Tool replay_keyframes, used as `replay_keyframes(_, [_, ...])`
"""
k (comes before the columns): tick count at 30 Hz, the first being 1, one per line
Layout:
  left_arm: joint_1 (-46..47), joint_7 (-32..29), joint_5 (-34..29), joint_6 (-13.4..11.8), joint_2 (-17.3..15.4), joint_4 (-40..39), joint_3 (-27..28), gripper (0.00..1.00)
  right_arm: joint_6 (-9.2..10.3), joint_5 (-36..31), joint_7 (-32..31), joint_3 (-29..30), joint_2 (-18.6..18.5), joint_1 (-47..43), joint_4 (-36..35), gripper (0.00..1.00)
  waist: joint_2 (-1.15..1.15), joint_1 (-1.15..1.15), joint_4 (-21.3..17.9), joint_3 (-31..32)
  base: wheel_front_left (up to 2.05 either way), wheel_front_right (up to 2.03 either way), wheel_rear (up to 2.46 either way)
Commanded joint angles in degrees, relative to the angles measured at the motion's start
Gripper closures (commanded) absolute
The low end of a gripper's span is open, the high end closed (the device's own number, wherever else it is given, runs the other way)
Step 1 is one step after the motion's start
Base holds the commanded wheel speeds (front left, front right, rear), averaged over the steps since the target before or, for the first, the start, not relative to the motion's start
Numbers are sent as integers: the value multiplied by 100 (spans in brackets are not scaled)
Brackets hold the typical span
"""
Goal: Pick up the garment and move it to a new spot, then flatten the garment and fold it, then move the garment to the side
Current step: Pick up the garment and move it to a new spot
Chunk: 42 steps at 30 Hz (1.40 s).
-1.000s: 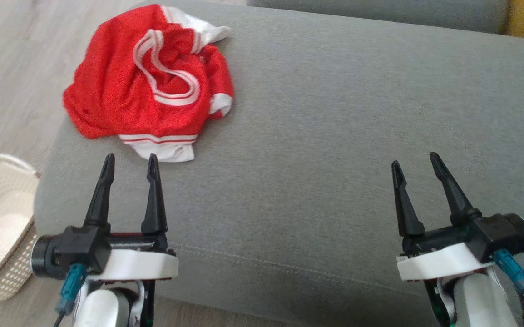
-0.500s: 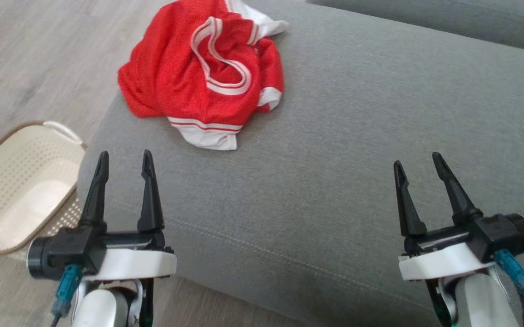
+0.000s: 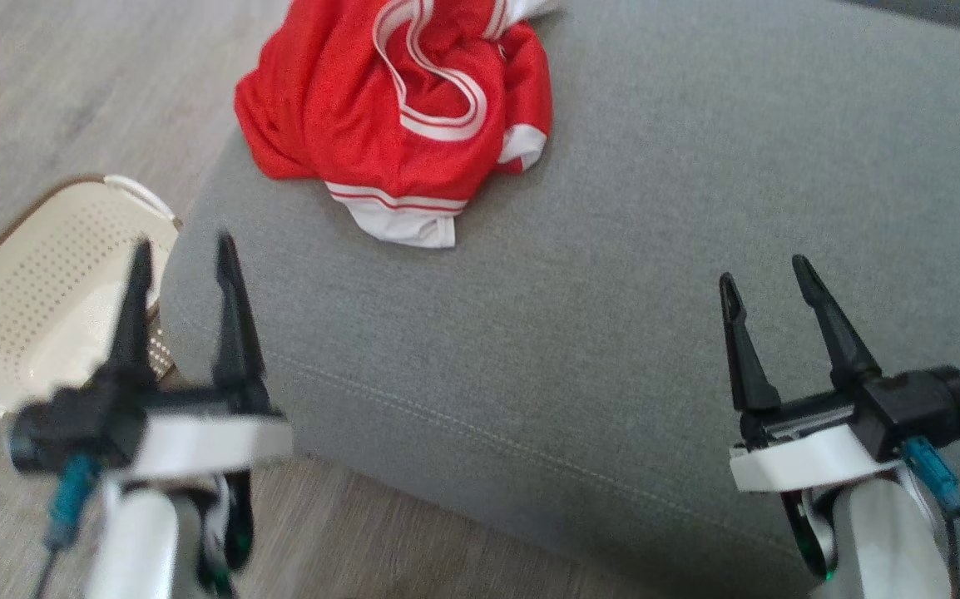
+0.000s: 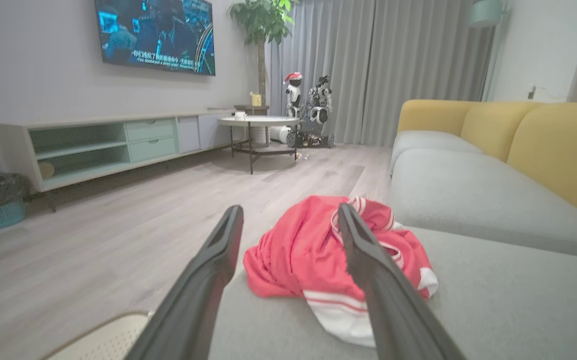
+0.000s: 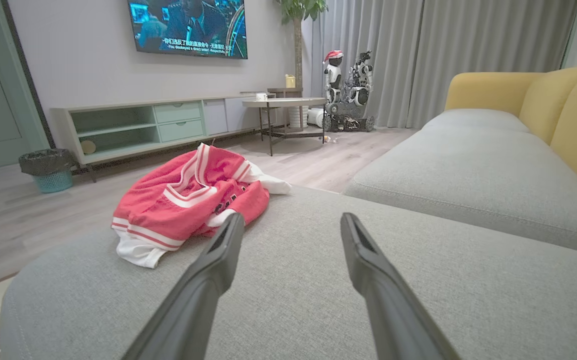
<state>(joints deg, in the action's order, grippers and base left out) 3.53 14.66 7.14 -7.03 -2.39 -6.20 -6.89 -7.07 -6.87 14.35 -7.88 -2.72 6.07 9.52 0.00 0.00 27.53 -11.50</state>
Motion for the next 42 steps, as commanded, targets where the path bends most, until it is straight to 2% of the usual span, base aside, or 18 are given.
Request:
replay_keyframes(1, [543, 34, -47, 66, -49, -227, 264, 0, -42, -94, 65, -152, -16, 245, -187, 0, 0, 0, -79, -249, 0, 0, 0])
replay_keyframes(5, [1401, 34, -25, 527, -76, 83, 600, 0, -42, -324, 65, -109, -16, 435, -204, 0, 0, 0, -214, -677, 0, 0, 0])
replay_keyframes(8, [2096, 34, -23, 970, -243, 733, 694, 0, -42, -478, 65, -107, -31, 559, -229, 0, 0, 0, -346, -984, 0, 0, 0])
replay_keyframes(13, [3523, 34, -43, 1267, -590, 2077, 667, 0, -42, -620, 65, -29, -239, 787, -363, 0, 0, 0, -481, -1504, 0, 0, 0])
replay_keyframes(18, [4725, -10, 159, 1384, -734, 3369, 563, 0, -42, -629, 65, 99, -382, 902, -468, 0, 0, 0, -620, -1864, 0, 0, 0])
replay_keyframes(24, [5833, -406, 530, 1446, -938, 4735, 51, 0, -42, -652, 65, 120, -480, 1149, -652, 0, 0, 0, -818, -2290, 0, 0, 0])
replay_keyframes(29, [6308, -794, 900, 1449, -1252, 5717, -402, 0, -42, -568, 65, 63, -388, 1372, -710, 0, 0, 0, -1076, -2501, 0, 0, 0])
replay_keyframes(34, [6459, -960, 1093, 1450, -1426, 6224, -833, 0, -42, -563, 65, 71, -345, 1422, -792, 0, 0, 0, -1212, -2607, 0, 0, 0])
replay_keyframes(35, [6477, -940, 1124, 1450, -1465, 6321, -931, 26, -42, -561, 65, 86, -339, 1429, -809, 0, 0, 0, -1241, -2620, 0, 0, 0])
replay_keyframes(36, [6493, -871, 1171, 1450, -1491, 6379, -1027, 100, -42, -555, 65, 102, -328, 1435, -825, 0, 0, 0, -1274, -2623, 0, 0, 0])
replay_keyframes(42, [6525, -168, 1306, 1451, -1714, 6591, -1365, 100, -42, -494, 65, 150, -229, 1456, -805, 0, 0, 0, -1408, -2461, 0, 0, 0])
